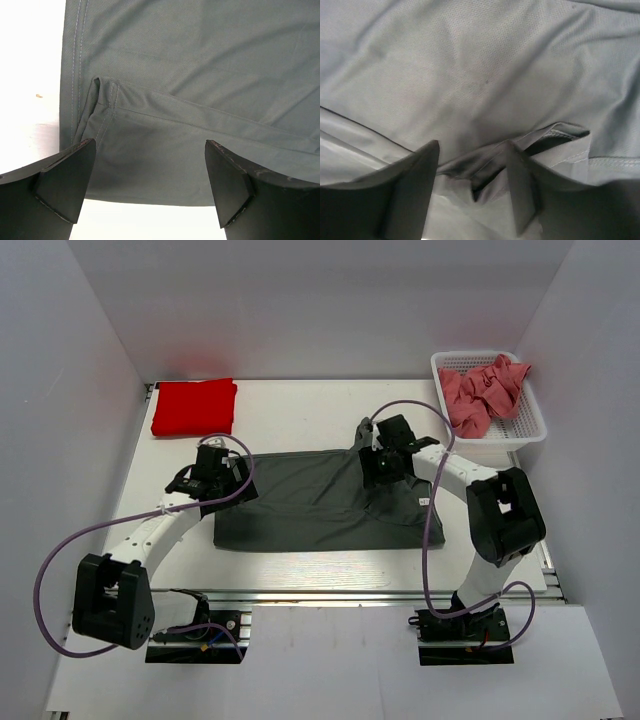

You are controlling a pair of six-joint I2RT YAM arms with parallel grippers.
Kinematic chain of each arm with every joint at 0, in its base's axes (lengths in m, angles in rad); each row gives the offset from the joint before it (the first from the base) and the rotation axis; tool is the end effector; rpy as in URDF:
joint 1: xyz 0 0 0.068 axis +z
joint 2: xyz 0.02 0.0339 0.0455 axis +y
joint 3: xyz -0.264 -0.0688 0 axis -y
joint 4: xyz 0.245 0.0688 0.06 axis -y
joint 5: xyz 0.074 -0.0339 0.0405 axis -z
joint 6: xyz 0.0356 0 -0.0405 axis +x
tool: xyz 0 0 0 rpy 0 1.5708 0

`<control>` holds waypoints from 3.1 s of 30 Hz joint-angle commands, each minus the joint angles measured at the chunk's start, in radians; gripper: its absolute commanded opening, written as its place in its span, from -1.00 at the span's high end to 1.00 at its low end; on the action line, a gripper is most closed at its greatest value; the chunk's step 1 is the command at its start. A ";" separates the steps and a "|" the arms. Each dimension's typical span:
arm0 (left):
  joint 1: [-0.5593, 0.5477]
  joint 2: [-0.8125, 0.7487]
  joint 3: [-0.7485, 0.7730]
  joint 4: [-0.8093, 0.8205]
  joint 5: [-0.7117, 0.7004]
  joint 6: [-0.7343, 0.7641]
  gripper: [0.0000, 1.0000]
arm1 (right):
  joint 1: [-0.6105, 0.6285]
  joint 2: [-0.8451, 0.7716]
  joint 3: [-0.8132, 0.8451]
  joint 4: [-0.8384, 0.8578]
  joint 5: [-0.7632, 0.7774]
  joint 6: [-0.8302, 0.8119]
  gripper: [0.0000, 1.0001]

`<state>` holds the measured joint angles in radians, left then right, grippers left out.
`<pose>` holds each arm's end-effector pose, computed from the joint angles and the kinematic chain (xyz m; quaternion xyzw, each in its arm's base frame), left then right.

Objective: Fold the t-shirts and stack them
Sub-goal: Fold the flattened tshirt in 1/3 of the way, then grap the side of the flattened tshirt furthest away from the robot with both arms, then fold the other side of the tshirt into a rectangle

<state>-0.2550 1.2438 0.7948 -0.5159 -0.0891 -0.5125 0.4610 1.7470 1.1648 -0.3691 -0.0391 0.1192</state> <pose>0.2372 -0.0586 0.2212 -0.1356 0.9439 -0.0722 0.2923 0.3285 0.1647 0.1996 -0.1678 0.9373 0.1050 0.2867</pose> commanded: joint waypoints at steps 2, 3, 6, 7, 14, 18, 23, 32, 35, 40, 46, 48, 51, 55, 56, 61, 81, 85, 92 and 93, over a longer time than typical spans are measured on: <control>0.005 -0.001 0.018 0.001 -0.001 0.006 -1.00 | 0.007 0.000 0.058 -0.022 0.008 -0.010 -0.39; 0.005 -0.001 0.027 0.001 -0.001 0.006 -1.00 | 0.010 -0.018 0.058 -0.018 0.008 -0.004 -0.60; 0.005 -0.001 0.038 0.001 -0.021 0.006 -1.00 | 0.004 -0.041 0.056 0.012 0.016 0.031 -0.80; 0.005 -0.001 0.053 0.001 -0.021 0.006 -1.00 | -0.001 -0.041 0.067 0.025 0.025 0.045 -0.80; 0.014 0.153 0.226 0.019 -0.145 0.017 -1.00 | -0.021 0.084 0.264 -0.034 0.200 0.100 -0.80; 0.037 0.274 0.317 0.031 -0.170 0.039 -1.00 | -0.061 0.175 0.399 -0.037 0.222 0.102 -0.80; 0.097 0.449 0.469 0.019 -0.182 0.048 -1.00 | -0.087 0.337 0.588 -0.047 0.174 0.056 -0.74; 0.140 0.698 0.618 0.028 -0.193 0.078 -0.59 | -0.119 0.590 0.845 -0.007 0.078 0.039 -0.66; 0.151 0.755 0.629 0.051 -0.170 0.078 -0.36 | -0.127 0.624 0.865 0.030 0.056 0.045 -0.63; 0.160 0.810 0.629 0.051 -0.143 0.078 0.05 | -0.131 0.678 0.878 0.059 0.050 0.076 -0.47; 0.160 0.821 0.610 0.083 -0.084 0.106 1.00 | -0.131 0.683 0.857 0.091 -0.036 0.073 0.78; 0.160 0.807 0.601 0.092 -0.084 0.106 1.00 | -0.134 0.658 0.826 0.122 -0.039 0.065 1.00; 0.160 0.757 0.578 0.125 -0.093 0.117 1.00 | -0.128 0.596 0.751 0.156 -0.010 0.031 1.00; 0.160 0.665 0.535 0.161 -0.104 0.137 1.00 | -0.122 0.465 0.612 0.214 0.036 0.017 1.00; 0.149 0.643 0.508 0.171 -0.113 0.137 1.00 | -0.125 0.413 0.583 0.263 0.036 0.016 1.00; 0.138 0.489 0.397 0.240 -0.103 0.155 1.00 | -0.122 0.215 0.291 0.396 0.081 0.026 1.00; 0.138 -0.044 -0.107 0.376 0.035 0.118 1.00 | -0.116 -0.500 -0.444 0.476 0.127 0.177 1.00; 0.138 -0.081 -0.172 0.389 0.065 0.108 1.00 | -0.110 -0.599 -0.565 0.473 0.134 0.215 1.00; 0.138 -0.138 -0.250 0.347 0.046 0.077 1.00 | -0.097 -0.725 -0.723 0.418 0.108 0.322 0.97; 0.138 -0.138 -0.262 0.324 0.035 0.053 1.00 | -0.100 -0.739 -0.776 0.412 0.108 0.344 0.80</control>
<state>-0.1143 1.1473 0.5484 -0.1658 -0.0437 -0.4213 0.3557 1.0454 0.4553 0.0597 0.0734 0.3767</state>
